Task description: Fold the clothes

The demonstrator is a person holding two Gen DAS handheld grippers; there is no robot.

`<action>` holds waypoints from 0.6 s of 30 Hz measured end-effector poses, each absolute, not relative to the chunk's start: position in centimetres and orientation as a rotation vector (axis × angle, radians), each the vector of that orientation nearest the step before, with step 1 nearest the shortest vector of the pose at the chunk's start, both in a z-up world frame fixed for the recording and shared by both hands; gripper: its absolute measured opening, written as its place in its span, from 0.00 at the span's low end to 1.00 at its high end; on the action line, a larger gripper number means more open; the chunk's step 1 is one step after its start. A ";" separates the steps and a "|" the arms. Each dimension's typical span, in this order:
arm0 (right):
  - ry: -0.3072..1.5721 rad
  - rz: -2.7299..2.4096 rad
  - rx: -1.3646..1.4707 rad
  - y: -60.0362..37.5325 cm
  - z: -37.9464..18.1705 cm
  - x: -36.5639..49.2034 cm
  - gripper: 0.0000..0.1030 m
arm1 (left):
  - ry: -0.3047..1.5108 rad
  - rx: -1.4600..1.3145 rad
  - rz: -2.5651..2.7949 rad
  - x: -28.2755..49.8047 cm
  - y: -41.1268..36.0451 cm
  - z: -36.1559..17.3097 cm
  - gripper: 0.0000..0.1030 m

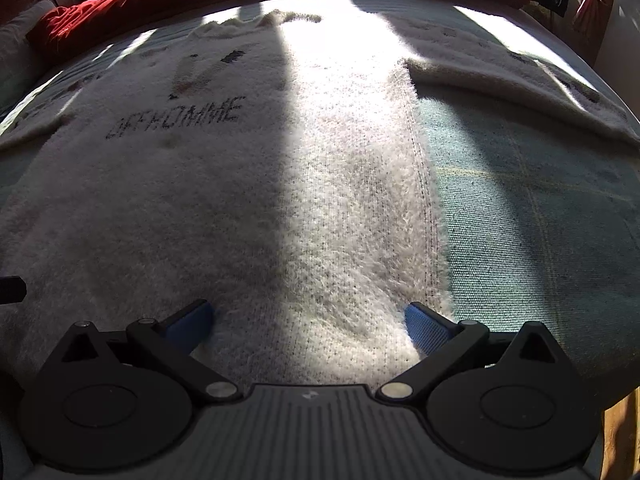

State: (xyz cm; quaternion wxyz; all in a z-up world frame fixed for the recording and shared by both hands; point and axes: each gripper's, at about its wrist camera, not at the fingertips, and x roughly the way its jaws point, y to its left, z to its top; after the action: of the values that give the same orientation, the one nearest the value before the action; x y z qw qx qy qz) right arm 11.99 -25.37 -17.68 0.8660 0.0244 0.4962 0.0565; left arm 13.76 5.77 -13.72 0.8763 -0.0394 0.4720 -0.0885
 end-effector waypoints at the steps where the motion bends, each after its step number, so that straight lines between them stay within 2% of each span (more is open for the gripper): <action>1: 1.036 0.117 0.054 -25.4 -17.4 12.1 1.00 | 0.967 -0.078 -0.198 14.6 5.4 -13.5 0.99; 3: 1.026 0.116 0.062 -25.4 -16.9 12.3 1.00 | 0.947 -0.072 -0.218 16.4 4.7 -13.3 0.99; 7: 0.951 0.106 0.144 -26.3 -15.4 12.4 1.00 | 1.018 -0.114 -0.197 19.0 4.6 -15.8 0.99; 18: 0.948 0.126 0.309 -28.2 -16.8 12.5 1.00 | 0.923 -0.096 -0.182 14.7 5.1 -16.8 0.99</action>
State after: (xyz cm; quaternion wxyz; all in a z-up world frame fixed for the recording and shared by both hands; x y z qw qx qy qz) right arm 12.53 -28.17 -16.77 0.8765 0.1479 0.4541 0.0605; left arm 14.67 5.14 -16.80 0.8903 -0.0465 0.4444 -0.0875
